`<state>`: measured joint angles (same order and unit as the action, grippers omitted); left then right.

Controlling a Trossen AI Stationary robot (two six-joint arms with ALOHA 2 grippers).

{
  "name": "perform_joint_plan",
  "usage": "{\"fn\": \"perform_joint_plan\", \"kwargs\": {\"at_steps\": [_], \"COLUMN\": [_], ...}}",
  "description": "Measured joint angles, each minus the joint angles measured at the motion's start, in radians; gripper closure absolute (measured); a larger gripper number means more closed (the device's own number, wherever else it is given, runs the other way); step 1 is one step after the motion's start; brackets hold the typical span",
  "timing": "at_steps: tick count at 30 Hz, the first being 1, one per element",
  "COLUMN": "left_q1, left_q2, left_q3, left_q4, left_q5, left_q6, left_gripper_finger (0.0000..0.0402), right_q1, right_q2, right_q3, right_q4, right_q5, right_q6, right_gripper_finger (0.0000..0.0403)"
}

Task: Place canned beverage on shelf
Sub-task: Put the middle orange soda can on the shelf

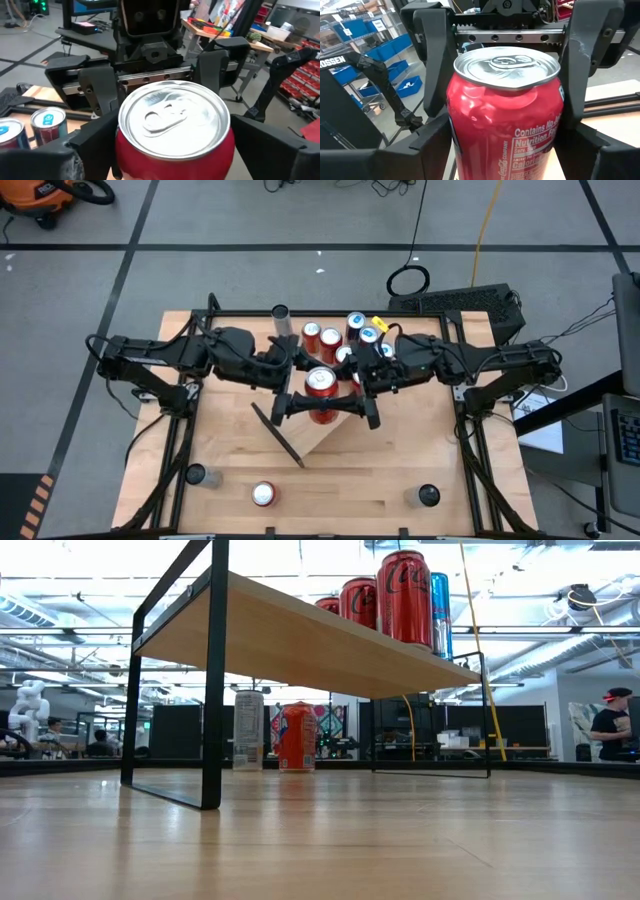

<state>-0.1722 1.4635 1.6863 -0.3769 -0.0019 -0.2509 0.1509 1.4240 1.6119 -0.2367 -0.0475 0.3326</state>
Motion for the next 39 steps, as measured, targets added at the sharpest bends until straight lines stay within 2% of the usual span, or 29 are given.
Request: {"fn": "perform_joint_plan", "kwargs": {"at_steps": [8,11,17,30,35,39], "left_q1": [-0.004,-0.004,-0.014,-0.025,-0.032,-0.042], "left_q2": [0.0,0.0,0.0,-0.015,-0.033,-0.048], "left_q3": [0.0,0.0,0.0,-0.003,-0.003,-0.001], "left_q4": [-0.004,-0.007,-0.009,-0.03,-0.045,-0.062], "left_q5": [-0.011,-0.013,-0.038,-0.102,-0.165,-0.261], "left_q6": [-0.004,-0.004,-0.014,-0.086,-0.099,-0.134], "left_gripper_finger": [0.0104,0.0117,0.0119,0.0119,0.0119,0.0119], "right_q1": [0.0,0.0,0.0,0.001,0.001,0.001], "right_q2": [0.0,0.0,0.0,-0.008,-0.028,-0.068], "right_q3": [0.0,0.0,0.001,0.003,0.003,0.003], "right_q4": [0.0,-0.001,-0.025,-0.134,-0.181,-0.243], "right_q5": [-0.008,-0.008,-0.019,-0.032,-0.032,-0.024], "right_q6": [0.003,0.003,0.026,0.119,0.115,0.117], "right_gripper_finger": [0.0135,0.0135,0.0132,0.0065,0.0063,0.0063]}}
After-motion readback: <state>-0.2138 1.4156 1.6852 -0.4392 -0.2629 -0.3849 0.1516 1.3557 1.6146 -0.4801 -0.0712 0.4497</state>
